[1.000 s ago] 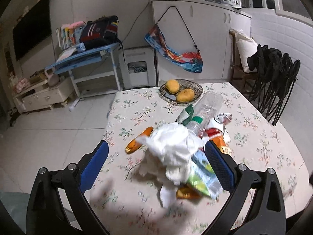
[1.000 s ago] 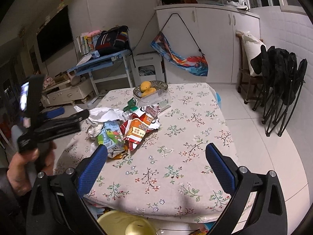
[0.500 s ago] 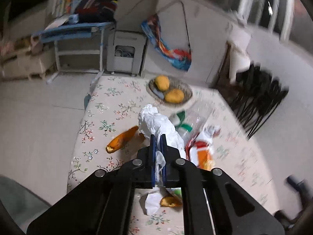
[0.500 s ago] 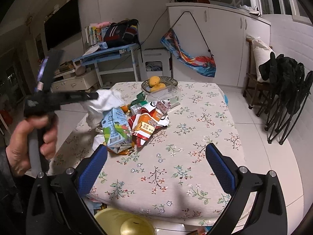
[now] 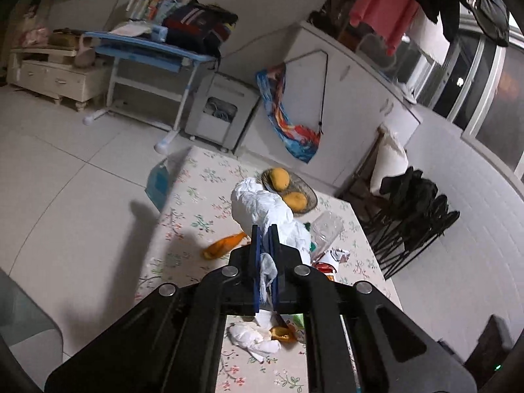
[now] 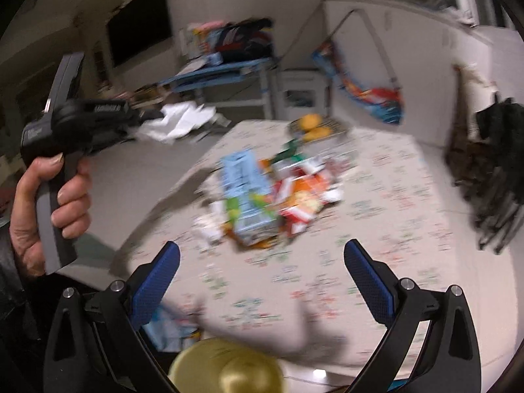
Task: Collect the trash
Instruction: 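Grasp the blue-and-white milk carton with the right tool while the left tool holds the tissue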
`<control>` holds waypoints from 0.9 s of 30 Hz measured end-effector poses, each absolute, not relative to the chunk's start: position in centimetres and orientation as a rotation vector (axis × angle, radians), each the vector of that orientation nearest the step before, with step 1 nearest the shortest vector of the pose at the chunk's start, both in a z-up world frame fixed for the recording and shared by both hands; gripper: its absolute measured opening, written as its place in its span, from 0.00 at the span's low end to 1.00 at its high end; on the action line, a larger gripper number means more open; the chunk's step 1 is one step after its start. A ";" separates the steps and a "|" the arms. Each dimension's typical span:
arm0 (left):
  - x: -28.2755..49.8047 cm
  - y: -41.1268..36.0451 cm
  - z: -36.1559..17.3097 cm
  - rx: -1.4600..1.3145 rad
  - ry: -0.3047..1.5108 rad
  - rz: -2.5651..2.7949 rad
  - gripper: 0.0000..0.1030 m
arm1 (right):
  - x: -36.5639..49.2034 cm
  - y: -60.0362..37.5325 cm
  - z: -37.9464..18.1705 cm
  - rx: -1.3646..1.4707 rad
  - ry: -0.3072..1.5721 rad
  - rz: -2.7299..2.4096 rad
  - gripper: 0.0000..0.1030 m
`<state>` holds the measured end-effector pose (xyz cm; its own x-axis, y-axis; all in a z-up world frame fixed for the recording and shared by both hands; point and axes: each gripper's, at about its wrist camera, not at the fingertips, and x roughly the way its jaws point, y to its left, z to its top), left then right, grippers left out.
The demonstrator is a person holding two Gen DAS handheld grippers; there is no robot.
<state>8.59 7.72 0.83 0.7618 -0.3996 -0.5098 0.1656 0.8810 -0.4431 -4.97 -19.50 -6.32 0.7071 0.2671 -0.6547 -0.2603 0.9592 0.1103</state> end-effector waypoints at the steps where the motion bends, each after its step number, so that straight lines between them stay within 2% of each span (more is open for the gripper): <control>1: 8.3 8.0 0.8 -0.394 0.632 -0.316 0.05 | -4.7 -18.9 -6.5 -0.005 0.735 0.294 0.93; 12: 6.2 10.2 1.6 -0.396 0.604 -0.300 0.05 | -2.9 -17.0 -7.5 -0.014 0.752 0.310 0.92; 14: 6.1 10.5 1.7 -0.401 0.603 -0.300 0.05 | -2.0 -16.7 -7.6 -0.023 0.751 0.308 0.90; 16: 6.1 10.6 1.6 -0.403 0.606 -0.301 0.05 | -0.9 -16.2 -7.6 -0.038 0.758 0.316 0.82; 24: 6.2 11.2 1.4 -0.400 0.603 -0.294 0.06 | 6.4 -13.9 -9.4 -0.202 0.842 0.283 0.75; 27: 6.3 11.3 1.3 -0.397 0.601 -0.292 0.06 | 7.9 -14.3 -10.7 -0.219 0.890 0.270 0.67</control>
<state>6.25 11.32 1.33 0.7881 -0.3765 -0.4870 0.1498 0.8847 -0.4414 7.90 -14.25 -10.65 0.5993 0.1409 -0.7881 -0.3214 0.9439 -0.0757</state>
